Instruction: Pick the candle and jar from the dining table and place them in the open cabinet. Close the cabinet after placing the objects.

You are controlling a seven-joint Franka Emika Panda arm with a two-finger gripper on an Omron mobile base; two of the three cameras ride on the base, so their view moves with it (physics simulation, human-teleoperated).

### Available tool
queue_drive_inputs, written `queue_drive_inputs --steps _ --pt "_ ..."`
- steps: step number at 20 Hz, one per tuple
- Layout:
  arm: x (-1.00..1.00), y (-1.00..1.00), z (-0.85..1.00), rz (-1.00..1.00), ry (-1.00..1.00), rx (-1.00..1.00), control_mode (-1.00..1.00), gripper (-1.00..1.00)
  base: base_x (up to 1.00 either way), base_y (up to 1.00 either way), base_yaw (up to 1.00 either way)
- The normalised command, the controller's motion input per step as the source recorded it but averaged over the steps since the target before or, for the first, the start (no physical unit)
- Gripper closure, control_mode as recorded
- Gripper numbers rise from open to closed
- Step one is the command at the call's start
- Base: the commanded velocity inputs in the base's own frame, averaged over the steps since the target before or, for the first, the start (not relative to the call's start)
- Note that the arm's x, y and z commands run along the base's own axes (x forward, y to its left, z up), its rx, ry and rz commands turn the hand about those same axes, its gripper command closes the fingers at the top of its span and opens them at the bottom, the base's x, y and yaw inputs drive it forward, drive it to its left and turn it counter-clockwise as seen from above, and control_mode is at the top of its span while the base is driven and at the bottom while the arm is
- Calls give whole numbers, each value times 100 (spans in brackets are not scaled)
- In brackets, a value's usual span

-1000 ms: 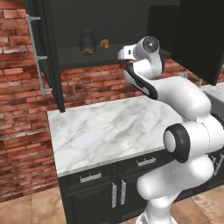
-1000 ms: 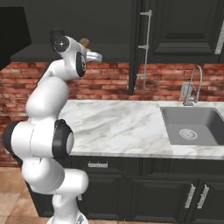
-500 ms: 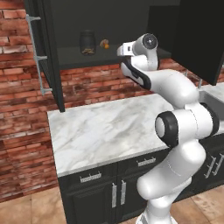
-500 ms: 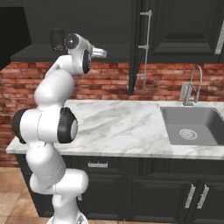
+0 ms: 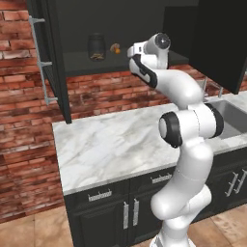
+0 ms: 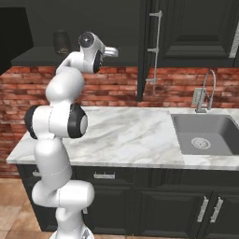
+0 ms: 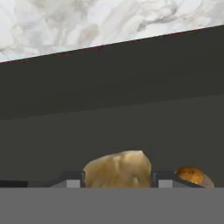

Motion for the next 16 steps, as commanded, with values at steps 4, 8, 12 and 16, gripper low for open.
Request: queue_drive_inputs --steps 4,8,12,16 --pt "52 0 -39 4 0 0 -100 100 0 0 0" --pt "48 0 -52 4 2 0 -100 100 0 0 0" --pt "36 0 -55 4 3 0 -100 100 0 0 0" --pt "24 0 -33 4 1 -1 -100 100 0 0 0"
